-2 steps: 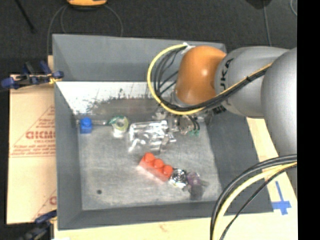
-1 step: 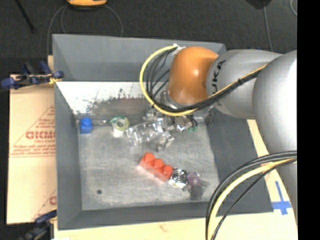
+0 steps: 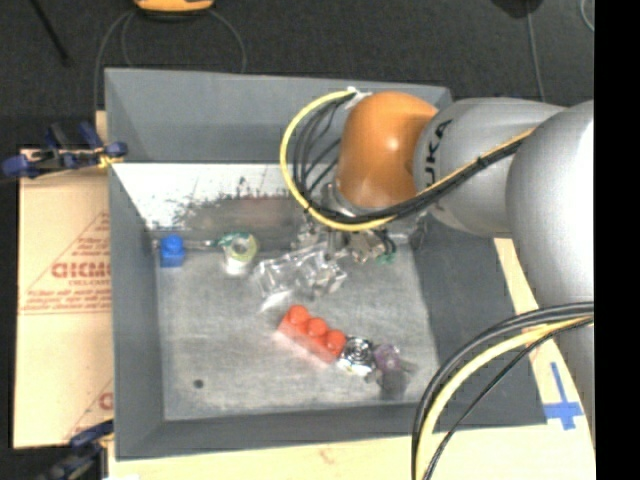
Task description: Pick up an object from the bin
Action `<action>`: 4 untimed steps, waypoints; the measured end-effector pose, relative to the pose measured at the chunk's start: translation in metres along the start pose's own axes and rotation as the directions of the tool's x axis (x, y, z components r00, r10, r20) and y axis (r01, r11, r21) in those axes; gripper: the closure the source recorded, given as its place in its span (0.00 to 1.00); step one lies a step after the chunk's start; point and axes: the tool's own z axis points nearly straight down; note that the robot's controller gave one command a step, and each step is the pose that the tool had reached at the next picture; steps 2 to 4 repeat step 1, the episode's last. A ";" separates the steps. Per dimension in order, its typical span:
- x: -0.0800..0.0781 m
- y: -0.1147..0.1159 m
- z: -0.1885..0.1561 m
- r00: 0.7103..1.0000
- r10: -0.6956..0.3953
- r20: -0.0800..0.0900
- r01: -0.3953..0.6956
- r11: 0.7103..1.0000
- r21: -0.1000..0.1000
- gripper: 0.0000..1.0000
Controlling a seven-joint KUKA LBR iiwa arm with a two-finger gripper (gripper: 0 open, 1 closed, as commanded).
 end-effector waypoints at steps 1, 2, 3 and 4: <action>0.018 -0.006 -0.153 1.000 0.004 -0.003 -0.004 1.000 0.001 1.00; 0.018 -0.006 -0.153 1.000 0.004 -0.003 -0.004 1.000 0.001 1.00; 0.018 -0.006 -0.153 1.000 0.004 -0.003 -0.004 1.000 0.001 1.00; 0.018 -0.006 -0.153 1.000 0.004 -0.003 -0.004 1.000 0.001 1.00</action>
Offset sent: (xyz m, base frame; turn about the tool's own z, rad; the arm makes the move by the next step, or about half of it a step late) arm -0.0186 -0.0092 0.1484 -0.0019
